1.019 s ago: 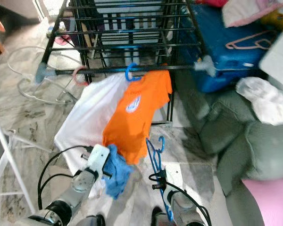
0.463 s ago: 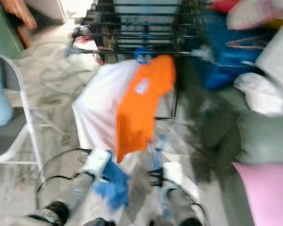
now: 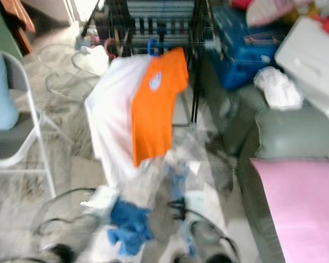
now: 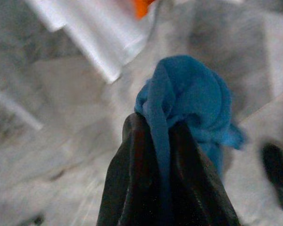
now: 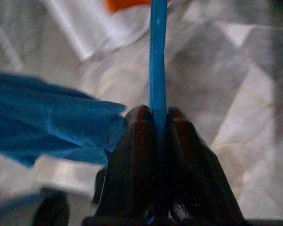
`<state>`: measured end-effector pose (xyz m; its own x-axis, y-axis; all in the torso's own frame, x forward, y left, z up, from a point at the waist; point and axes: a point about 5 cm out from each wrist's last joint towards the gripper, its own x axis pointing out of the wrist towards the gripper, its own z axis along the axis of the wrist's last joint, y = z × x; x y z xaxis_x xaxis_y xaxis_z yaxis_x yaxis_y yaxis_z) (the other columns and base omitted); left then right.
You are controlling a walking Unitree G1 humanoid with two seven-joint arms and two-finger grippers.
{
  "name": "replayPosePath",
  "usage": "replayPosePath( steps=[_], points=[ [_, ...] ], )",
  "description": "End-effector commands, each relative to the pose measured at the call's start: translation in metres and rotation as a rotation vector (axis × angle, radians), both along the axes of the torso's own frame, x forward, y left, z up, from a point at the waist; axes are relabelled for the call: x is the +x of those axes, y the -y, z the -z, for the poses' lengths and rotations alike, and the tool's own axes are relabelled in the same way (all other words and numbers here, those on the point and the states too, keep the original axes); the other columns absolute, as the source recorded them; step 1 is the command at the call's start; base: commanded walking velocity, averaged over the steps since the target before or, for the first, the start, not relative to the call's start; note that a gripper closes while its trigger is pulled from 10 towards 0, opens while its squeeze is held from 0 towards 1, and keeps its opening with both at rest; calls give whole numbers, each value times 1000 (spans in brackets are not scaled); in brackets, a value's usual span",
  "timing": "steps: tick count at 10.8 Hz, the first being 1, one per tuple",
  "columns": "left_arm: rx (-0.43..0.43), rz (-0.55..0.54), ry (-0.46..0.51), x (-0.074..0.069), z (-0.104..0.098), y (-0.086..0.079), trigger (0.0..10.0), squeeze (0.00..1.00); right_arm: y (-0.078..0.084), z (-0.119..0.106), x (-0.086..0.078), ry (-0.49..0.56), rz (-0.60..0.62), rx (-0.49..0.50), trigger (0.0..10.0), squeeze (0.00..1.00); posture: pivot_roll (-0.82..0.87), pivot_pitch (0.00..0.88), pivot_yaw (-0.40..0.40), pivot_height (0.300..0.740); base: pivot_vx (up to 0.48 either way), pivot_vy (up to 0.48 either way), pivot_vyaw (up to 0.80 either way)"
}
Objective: Hang hanger
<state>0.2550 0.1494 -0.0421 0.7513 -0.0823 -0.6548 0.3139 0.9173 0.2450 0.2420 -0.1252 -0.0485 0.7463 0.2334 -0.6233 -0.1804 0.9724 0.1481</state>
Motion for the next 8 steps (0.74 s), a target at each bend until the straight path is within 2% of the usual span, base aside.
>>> replayPosePath(
  steps=[1,2,3,5,8],
  points=[
    [16,42,-49,-10,8,3,10000,0,10,4,-5,-22,21,-10,10000,0,-60,91,57,740,0,0,0],
    [14,51,-85,-17,13,1,10000,0,14,6,-7,-36,39,-7,10000,0,-60,91,57,740,0,0,0],
    [1,43,-148,-32,22,-4,10000,0,19,9,-11,-60,57,-4,10000,0,-60,102,60,740,0,0,0],
    [10,33,-171,-38,26,-10,10000,0,18,10,-13,-79,48,-11,10000,0,-56,109,58,740,0,0,0],
    [28,71,-181,-41,27,-10,10000,0,15,12,-15,-99,25,-17,10000,0,-46,116,58,740,0,0,0]
  ],
)
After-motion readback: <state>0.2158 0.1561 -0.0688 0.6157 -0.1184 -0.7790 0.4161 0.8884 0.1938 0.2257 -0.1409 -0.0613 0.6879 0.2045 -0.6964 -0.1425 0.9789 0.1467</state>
